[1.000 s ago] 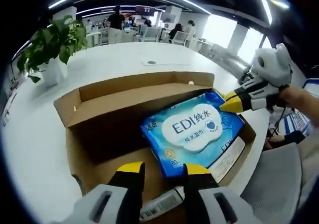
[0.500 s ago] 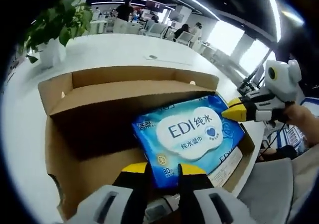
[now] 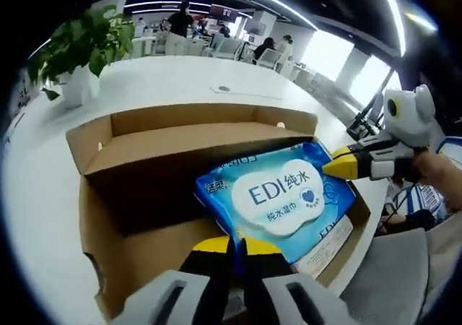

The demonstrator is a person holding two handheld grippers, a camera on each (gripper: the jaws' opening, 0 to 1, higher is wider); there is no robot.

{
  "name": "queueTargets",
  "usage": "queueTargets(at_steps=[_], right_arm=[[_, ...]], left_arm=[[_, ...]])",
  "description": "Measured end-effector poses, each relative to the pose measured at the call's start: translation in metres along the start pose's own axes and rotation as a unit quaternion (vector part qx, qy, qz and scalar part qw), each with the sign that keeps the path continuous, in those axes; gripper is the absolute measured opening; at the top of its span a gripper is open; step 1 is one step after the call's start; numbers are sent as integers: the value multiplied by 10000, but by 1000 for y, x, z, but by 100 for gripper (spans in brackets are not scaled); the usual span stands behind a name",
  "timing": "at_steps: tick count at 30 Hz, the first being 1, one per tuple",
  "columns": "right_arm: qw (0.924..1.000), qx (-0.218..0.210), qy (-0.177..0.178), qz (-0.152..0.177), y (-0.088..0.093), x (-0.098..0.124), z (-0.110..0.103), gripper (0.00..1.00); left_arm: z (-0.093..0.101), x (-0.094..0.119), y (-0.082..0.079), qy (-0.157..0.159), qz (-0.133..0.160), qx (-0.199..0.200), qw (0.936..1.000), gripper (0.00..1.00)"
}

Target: Operate the shoe box by opening the lid, removing the specified soft item, and placing it in the target area until the item is outside and the box remains undamaged.

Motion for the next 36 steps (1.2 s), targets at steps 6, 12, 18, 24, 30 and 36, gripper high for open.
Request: queueTargets(at_steps=[6, 12, 18, 24, 30, 36], right_arm=[[9998, -136, -96, 129, -4, 5, -5, 0], [9994, -198, -187, 201, -7, 11, -9, 0], [9989, -260, -254, 305, -11, 18, -12, 0], [9981, -330, -294, 420, -17, 28, -12, 0], [9976, -391, -263, 500, -18, 42, -7, 0], [9967, -523, -160, 592, -16, 55, 7, 0]], left_arm=[[4, 12, -1, -70, 110, -27, 9999, 2], [7, 23, -1, -85, 194, 41, 9998, 2], [12, 34, -2, -98, 313, 140, 9994, 2], [18, 44, -8, -54, 469, 228, 9986, 2], [33, 50, -16, -1, 607, 233, 9979, 1], [50, 46, -25, 84, 690, 221, 9973, 1]])
Point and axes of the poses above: the point that each gripper's makers call its tool centre point, and the gripper's own axes: x roughly backward along the fingers, z roughly to its right, y roughly out of its underside, the point moved 7 cm from there along x, roughly backward along the fingers, and after that the axes turned 6 degrees about x, right-handed, at the moved point
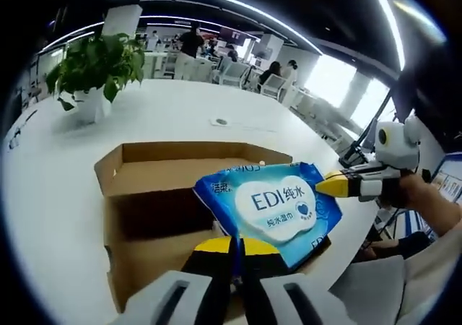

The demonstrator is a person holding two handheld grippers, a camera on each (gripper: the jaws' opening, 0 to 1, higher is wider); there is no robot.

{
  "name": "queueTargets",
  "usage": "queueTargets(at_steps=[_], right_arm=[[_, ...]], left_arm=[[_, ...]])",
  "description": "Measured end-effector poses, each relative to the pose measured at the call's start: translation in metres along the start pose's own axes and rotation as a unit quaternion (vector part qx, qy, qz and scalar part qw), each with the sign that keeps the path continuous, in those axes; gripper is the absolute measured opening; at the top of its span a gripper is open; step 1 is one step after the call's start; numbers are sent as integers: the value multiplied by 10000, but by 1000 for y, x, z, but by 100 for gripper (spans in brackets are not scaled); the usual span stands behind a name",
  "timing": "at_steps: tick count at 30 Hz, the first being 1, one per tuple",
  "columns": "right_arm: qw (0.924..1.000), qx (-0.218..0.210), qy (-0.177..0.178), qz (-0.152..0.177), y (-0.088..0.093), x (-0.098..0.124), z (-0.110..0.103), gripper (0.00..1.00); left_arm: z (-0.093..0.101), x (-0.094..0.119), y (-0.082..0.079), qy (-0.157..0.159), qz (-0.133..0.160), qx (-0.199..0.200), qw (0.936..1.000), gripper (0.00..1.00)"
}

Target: Operate the shoe box by opening the lid, removing the specified soft item, and placing it in the target area until the item is outside and the box remains undamaged.

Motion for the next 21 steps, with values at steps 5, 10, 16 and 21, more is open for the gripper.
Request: queueTargets(at_steps=[5, 10, 16, 21], right_arm=[[9997, -176, 119, 92, 1, 12, 14, 0], [9994, -221, 230, 131, 4, 25, 26, 0], [9986, -333, 377, 147, 9, 37, 42, 0], [9974, -520, 461, 181, 13, 49, 55, 0]], left_arm=[[14, -9, -3, 91, 24, 17, 10000, 1], [25, -22, -8, 195, -56, -7, 9998, 1], [41, -35, -10, 304, -115, -78, 9994, 1], [51, -47, -14, 409, -153, -109, 9990, 1]])
Point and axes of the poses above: the point that each gripper's makers call its tool centre point, and the gripper's own axes: x roughly backward along the fingers, z roughly to its right, y roughly out of its underside, the point moved 7 cm from there along x, roughly backward along the fingers, and after that the axes turned 6 degrees about x, right-handed, at the moved point
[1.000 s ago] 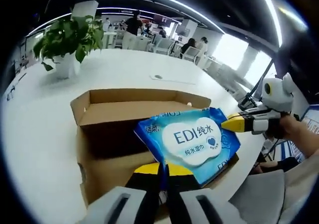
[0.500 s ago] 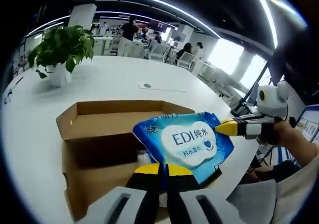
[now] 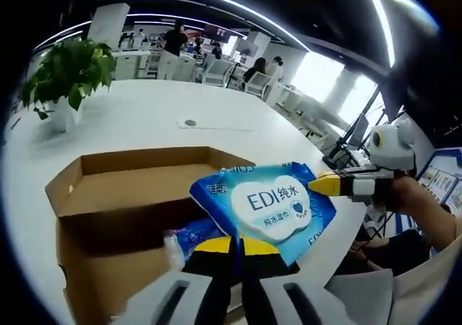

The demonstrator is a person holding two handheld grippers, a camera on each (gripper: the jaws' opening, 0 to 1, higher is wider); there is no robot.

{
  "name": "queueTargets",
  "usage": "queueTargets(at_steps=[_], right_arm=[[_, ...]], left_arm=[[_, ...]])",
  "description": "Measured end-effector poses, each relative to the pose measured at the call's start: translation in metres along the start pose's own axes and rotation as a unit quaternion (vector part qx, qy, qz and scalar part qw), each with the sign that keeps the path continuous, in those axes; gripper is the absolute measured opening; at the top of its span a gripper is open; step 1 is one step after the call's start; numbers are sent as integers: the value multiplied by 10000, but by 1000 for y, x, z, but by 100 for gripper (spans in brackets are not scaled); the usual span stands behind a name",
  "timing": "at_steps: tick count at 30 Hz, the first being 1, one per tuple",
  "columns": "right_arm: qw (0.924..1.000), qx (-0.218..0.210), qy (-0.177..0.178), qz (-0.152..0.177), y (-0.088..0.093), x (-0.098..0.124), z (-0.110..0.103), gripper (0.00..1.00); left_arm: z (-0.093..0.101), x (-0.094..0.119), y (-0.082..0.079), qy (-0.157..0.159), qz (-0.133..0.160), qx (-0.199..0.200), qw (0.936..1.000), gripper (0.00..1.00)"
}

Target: Operate the shoe box by opening the lid, removing the specified soft item, and placing it in the target area until the item is outside and the box remains undamaged.

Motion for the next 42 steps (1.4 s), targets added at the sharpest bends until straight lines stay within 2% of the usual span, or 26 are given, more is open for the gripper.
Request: queueTargets(at_steps=[18, 28, 35, 42], right_arm=[[9981, -442, 435, 58, 13, 35, 52, 0], [9955, -664, 671, 96, 19, 49, 81, 0], [9944, -719, 771, 18, 23, 46, 97, 0], [9931, -880, 776, -64, 29, 31, 115, 0]], left_arm=[[49, -47, -3, 303, -132, -267, 9991, 1], [69, -76, -2, 482, -348, -452, 9972, 1], [73, -97, -4, 518, -522, -514, 9960, 1], [68, -114, -9, 460, -738, -544, 9947, 1]])
Point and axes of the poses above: the point that each gripper's makers call its tool centre point, and the gripper's own axes: x roughly backward along the fingers, z roughly to its right, y roughly out of its underside, the point moved 7 cm from there along x, roughly backward along the fingers, and after that the axes turned 6 degrees about x, right-handed, at the moved point
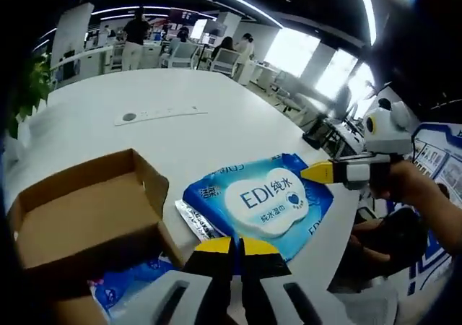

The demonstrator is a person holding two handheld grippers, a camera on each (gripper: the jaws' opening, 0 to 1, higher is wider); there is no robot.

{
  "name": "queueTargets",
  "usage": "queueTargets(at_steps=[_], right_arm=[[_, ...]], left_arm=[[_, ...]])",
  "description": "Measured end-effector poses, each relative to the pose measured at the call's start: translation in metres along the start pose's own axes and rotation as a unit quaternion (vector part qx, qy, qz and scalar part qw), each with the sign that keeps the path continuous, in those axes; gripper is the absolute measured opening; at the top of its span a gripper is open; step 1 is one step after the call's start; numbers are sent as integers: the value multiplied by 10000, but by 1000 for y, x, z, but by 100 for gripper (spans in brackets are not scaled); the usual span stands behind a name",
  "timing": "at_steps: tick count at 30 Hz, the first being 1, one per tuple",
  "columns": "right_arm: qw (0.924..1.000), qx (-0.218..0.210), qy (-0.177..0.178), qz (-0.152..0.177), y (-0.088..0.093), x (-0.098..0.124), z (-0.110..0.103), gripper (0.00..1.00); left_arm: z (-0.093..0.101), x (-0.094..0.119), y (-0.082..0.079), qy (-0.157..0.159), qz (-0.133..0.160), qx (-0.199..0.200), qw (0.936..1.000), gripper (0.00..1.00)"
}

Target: Operate the shoe box by opening the lid, removing the specified soft item, and placing it in the target area until the item is outside and the box remains undamaged.

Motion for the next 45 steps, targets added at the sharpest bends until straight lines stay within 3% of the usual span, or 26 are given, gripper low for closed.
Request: queueTargets(at_steps=[9, 24, 41, 45], right_arm=[[9998, -53, 58, -201, 10, -28, 16, 0], [9996, -107, 17, -269, 24, -65, 22, 0], [9994, -323, 151, -41, 29, -75, 26, 0], [9993, -341, 180, -6, 29, -75, 26, 0]], left_arm=[[-8, -19, -5, -138, -268, -139, 9994, 1], [-15, -28, -9, -467, -469, -651, 9957, 1], [-15, -36, -5, -672, -639, -1115, 9894, 2], [-15, -37, 0, -716, -751, -1456, 9839, 4]])
Point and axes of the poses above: the point that each gripper's makers call its tool centre point, and the gripper's own axes: x roughly backward along the fingers, z roughly to its right, y roughly out of its underside, the point moved 7 cm from there along x, roughly backward along the fingers, and after that the axes turned 6 degrees about x, right-handed, at the moved point
